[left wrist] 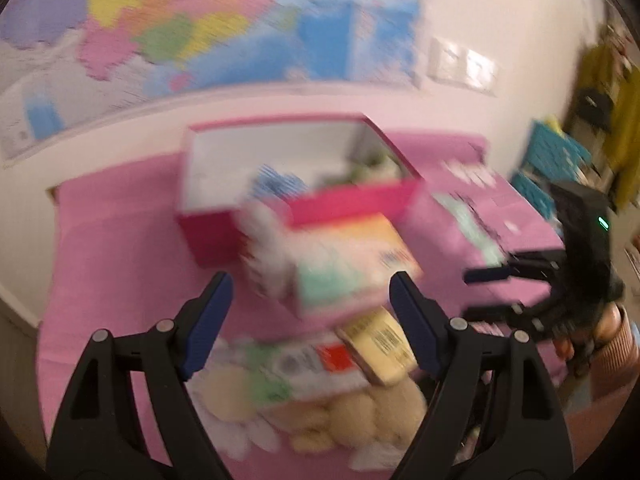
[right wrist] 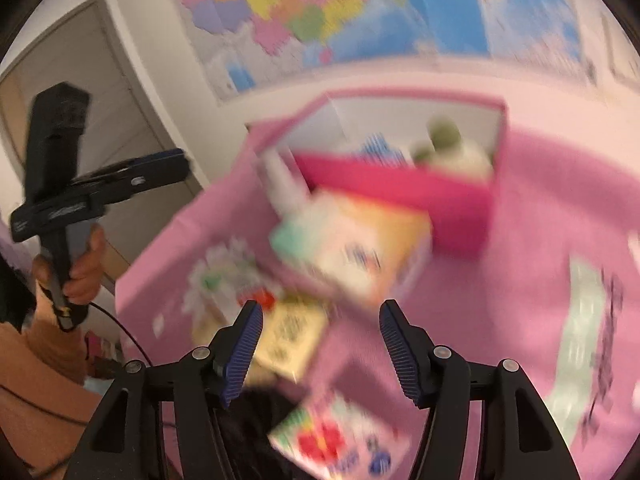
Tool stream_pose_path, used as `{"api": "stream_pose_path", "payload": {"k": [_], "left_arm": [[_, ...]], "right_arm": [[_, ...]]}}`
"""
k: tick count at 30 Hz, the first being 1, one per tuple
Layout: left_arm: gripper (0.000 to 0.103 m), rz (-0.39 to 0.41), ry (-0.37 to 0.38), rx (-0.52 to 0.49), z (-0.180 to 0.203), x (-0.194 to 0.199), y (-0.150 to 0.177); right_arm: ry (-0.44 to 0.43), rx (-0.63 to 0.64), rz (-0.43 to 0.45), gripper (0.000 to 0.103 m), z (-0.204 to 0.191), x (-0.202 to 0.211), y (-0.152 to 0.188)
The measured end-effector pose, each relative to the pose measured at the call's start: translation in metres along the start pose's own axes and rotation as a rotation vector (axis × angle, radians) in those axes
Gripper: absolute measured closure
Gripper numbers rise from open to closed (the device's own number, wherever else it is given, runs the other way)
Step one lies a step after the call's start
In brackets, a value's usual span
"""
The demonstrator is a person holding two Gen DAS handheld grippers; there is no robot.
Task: Organize soft objects
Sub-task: 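Move the right gripper to the floral tissue pack and grasp it, then carry the floral tissue pack into the pink box and release it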
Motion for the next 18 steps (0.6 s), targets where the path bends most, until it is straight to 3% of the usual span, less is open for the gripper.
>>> {"api": "stream_pose_path", "payload": {"k": [7,11,13,16,18], "left_arm": [[0.024,-0.214,0.159,-0.144,0.071,-0.038,0.048],[0.039,-0.309,0.211,-0.213,0.097,-0.051,0.071],[0.053,-0.372,0.248,-0.220,0.105,-0.057,0.083],[0.062,-0.431,0.262,-0.221,0.109,-0.065,0.096],[0.065,-0.449,0.282,-0.204,0.110,-0.066,0.099]], "right_arm": [[-0.017,-0.279,-0.046,0.040,0.034,0.007,0.071],[-0.071,-0.340,-0.035,0.040,0.026,0.012,0.089],[-0.099,-0.350,-0.029,0.040,0.021,0.012,0.092],[-0.129,-0.371,-0.024,0.041,0.017,0.009,0.094],[-0.148,-0.379,-0.013,0.052,0.016,0.008,0.095]]}}
Point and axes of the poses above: each gripper's, at about its wrist camera, not at the fingertips, and x roughly against the way its jaws point, z to its right, y to its underside, the point moved 8 cm from there along -x, roughly the way its jaws point, and after that the axes turned 13 degrees about x, right-handed, at the moved point
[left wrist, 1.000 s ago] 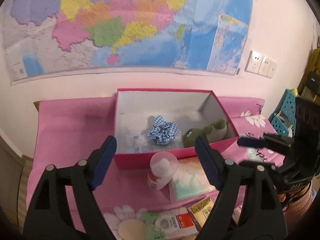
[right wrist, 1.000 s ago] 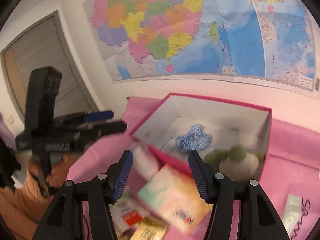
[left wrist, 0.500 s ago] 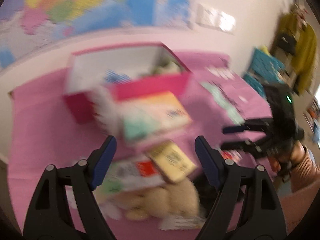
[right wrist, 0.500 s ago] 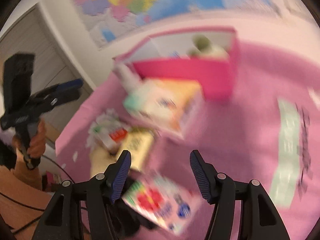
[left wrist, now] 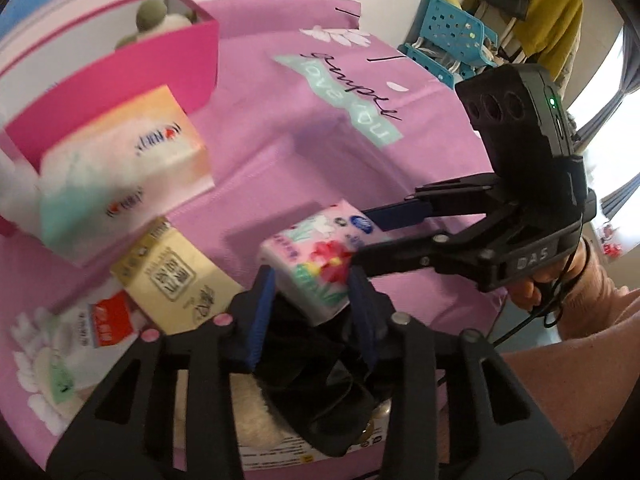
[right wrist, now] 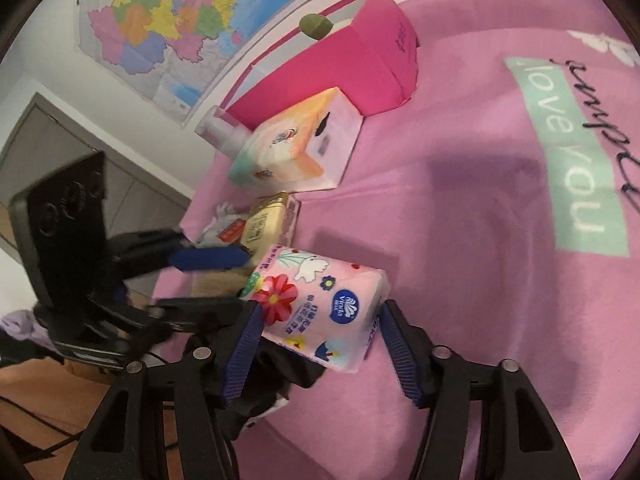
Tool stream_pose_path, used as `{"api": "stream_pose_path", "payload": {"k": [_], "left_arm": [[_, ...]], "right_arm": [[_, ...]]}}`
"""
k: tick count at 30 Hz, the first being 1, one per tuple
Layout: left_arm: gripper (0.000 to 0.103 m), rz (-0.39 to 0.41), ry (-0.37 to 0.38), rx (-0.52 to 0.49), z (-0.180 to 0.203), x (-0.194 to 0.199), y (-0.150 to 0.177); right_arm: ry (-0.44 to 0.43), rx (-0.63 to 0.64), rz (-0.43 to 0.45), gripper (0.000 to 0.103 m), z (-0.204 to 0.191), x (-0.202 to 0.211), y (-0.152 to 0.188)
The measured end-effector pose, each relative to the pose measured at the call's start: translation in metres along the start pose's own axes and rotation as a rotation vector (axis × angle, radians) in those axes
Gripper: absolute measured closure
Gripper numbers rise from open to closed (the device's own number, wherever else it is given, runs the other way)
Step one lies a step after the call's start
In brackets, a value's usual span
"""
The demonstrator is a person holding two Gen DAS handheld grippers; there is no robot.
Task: Organize soft objects
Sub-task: 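Carry the floral tissue pack into the pink box and release it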
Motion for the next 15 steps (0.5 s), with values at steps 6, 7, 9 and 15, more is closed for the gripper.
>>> {"api": "stream_pose_path", "payload": {"k": [6,7,9,15], "left_arm": [[0.065,0.020,0.025,0.034,-0.004,0.008,-0.004],[0.065,0.035,0.024,0.037,-0.004,0.012,-0.008],[0.065,0.072,0.023,0.045,-0.006,0.020,-0.018],[0.065,0.195,-0.006,0.065,-0.018,0.056,-0.050]], "right_arm": [[0.018,0.020,0.016,0.060,-0.004,0.000,-0.004],[0.024,0.031,0.017,0.060,-0.006,0.001,-0.006],[0.036,0.055,0.025,0.060,-0.010,0.003,-0.013],[0.077,0.160,0.079,0.061,-0.029,0.010,-0.050]]}}
Point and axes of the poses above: each gripper's, at about its wrist camera, not at the fingertips, and x roughly against the way its jaws point, z to its right, y to its underside, the point moved 8 cm from there along -x, roughly the way its jaws point, and after that the axes turned 13 degrees about x, right-handed, at the moved point
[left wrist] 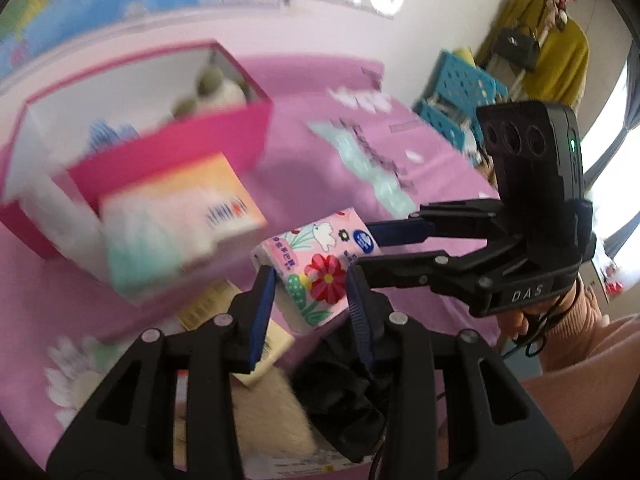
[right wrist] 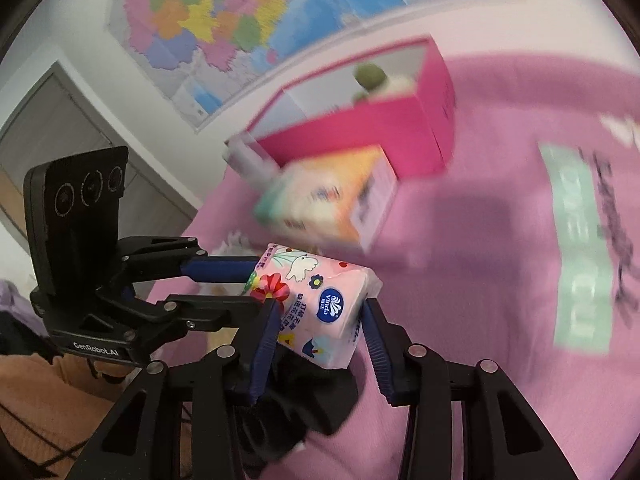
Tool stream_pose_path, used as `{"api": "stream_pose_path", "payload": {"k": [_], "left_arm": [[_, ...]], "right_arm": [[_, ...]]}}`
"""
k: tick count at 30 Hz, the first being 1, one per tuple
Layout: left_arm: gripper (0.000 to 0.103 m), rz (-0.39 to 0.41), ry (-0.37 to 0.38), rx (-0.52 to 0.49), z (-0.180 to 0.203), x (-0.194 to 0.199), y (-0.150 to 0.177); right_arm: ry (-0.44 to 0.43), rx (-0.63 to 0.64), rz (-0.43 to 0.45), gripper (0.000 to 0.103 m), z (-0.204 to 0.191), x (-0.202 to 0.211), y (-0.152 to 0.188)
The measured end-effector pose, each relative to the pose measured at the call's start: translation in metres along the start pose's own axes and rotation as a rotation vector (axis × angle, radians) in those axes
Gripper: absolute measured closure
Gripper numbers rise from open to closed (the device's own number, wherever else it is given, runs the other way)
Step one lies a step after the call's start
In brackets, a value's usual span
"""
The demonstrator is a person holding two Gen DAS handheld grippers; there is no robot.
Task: Organize soft objects
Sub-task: 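Carry the floral tissue pack into the pink box and release it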
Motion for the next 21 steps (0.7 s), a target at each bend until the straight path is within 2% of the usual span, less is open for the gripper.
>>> {"api": "stream_pose_path", "payload": {"k": [6,12,17,21], "left_arm": [[0.065,0.115,-0.046,0.009,-0.016,0.027,-0.049],[0.065,0.182,-0.105,0.051,-0.044,0.038,-0.100],[0.065,0.186,-0.144,0.098,-0.075,0.033,-0.124],[0.065,0.158,-0.168,0.142,-0.097,0.021,-0.133]], "right_arm": [[0.023,0.097,0.071,0.062,-0.008,0.002,-0.053],[0.049,0.157,0.121,0.063,-0.008,-0.006,-0.110],[0.051,0.165,0.131,0.064,0.000,-0.029,-0.149],[0.053,0.161,0.108,0.065,0.008,-0.051,-0.165]]}}
Point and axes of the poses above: each gripper's, at about its wrist camera, not at the fingertips, and x roughly against the way its jaws point, z to its right, y to its underside, the point moved 8 cm from there along -x, roughly the way its jaws point, and after that the axes turned 13 degrees about x, right-handed, at the moved point
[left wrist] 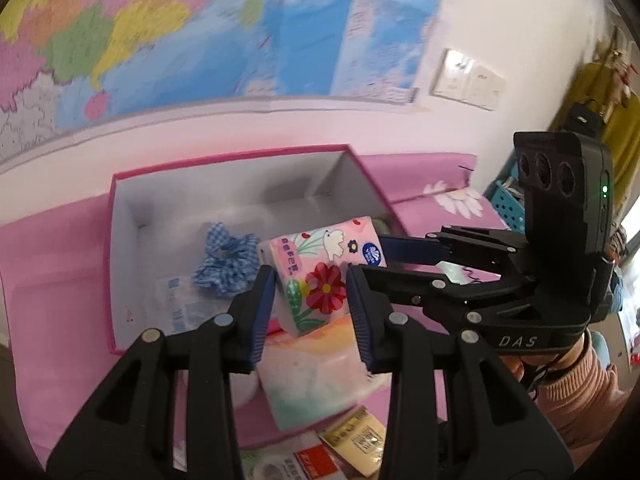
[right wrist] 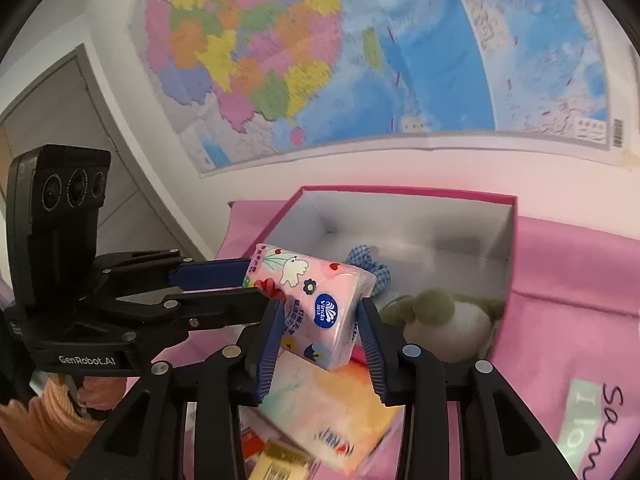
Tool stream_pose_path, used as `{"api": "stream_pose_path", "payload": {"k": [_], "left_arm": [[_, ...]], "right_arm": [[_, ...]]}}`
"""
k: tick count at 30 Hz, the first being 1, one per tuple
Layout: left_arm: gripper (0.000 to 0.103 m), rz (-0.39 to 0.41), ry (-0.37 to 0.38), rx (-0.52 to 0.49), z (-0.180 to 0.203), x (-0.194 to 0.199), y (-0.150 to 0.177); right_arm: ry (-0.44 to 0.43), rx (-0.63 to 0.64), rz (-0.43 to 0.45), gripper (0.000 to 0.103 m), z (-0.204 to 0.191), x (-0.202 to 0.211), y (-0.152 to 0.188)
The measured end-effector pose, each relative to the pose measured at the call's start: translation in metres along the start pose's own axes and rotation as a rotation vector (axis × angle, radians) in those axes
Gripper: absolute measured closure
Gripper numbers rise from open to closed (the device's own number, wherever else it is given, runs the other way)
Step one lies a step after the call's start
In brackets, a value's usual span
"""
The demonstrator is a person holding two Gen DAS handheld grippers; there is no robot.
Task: Organize soft objects
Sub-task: 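Carry the floral tissue pack into the pink box and release it, then move the right gripper back toward the gold tissue packet on the table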
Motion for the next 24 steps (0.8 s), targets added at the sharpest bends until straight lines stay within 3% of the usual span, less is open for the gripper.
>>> {"api": "stream_pose_path", "payload": {"k": [13,15,20,24], "left_arm": [[0.065,-0.054,-0.089,0.080,-0.040,-0.036,-0.011],[0.065,-0.042,-0.084,0.095,-0.044,-0.032,-0.011],[0.064,0.041,-0.095,0.057,-0.043,-0.005,-0.006],[0.057,0.097,-0.065,0.036,-0.039,0.022,0.002]], "right_arm": [[0.063,-0.038,-0.087,0.065,0.026,-0.061,-0.009],[0.101,-0.032,-0.087,0.060,0.027,-0.061,-0.009],[0.116,-0.003,-0.051,0.060,0.020,-0.040,-0.008],[0.074,0.020,-0.014,0.057,0.004,-0.014,-0.003]]}}
Point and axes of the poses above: each gripper's, at about its wrist camera, not at the fingertips, and x roughly against the way its jaws point, z to its right, y to its underside, the point moved 8 cm from there along -x, roughly the way its jaws point, and after that the axes turned 13 degrees about x, right-handed, at the moved point
